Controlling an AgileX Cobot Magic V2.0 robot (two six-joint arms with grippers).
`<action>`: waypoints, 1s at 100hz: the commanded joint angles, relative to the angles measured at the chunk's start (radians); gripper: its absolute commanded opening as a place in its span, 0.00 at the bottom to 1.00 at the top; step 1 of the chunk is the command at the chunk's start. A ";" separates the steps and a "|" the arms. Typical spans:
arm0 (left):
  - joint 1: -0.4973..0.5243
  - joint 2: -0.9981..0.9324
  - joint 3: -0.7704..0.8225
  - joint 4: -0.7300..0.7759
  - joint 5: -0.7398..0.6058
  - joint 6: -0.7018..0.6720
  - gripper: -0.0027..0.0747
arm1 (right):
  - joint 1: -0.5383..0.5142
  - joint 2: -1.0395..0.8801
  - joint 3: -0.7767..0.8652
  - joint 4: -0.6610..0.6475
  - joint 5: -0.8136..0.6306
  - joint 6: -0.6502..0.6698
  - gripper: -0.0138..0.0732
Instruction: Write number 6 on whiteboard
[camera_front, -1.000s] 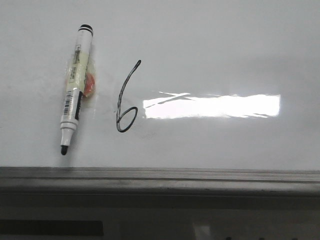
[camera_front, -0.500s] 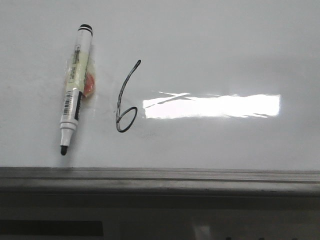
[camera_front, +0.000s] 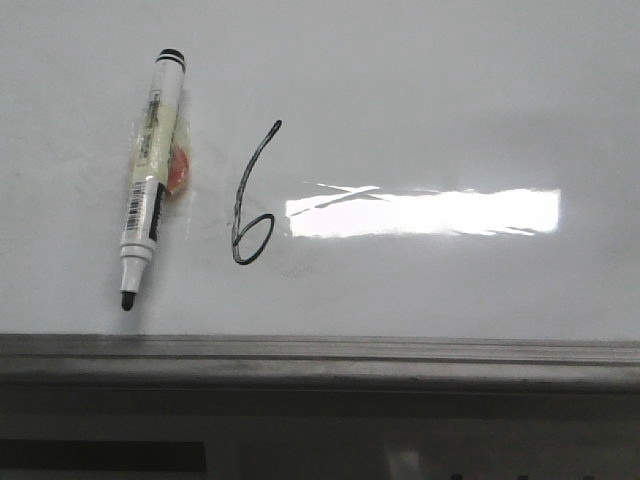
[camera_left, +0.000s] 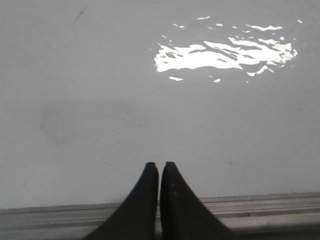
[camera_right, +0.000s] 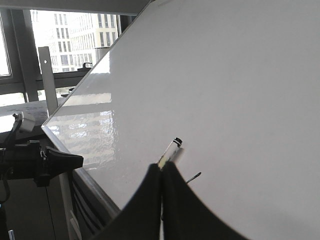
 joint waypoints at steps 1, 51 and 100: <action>0.003 -0.028 0.023 -0.001 -0.070 0.000 0.01 | -0.008 0.006 -0.023 -0.009 -0.081 -0.009 0.08; 0.003 -0.028 0.023 -0.001 -0.070 0.000 0.01 | -0.587 0.006 0.049 -0.009 -0.078 -0.009 0.08; 0.003 -0.028 0.023 -0.001 -0.070 0.000 0.01 | -0.831 -0.039 0.251 -0.047 -0.093 -0.005 0.08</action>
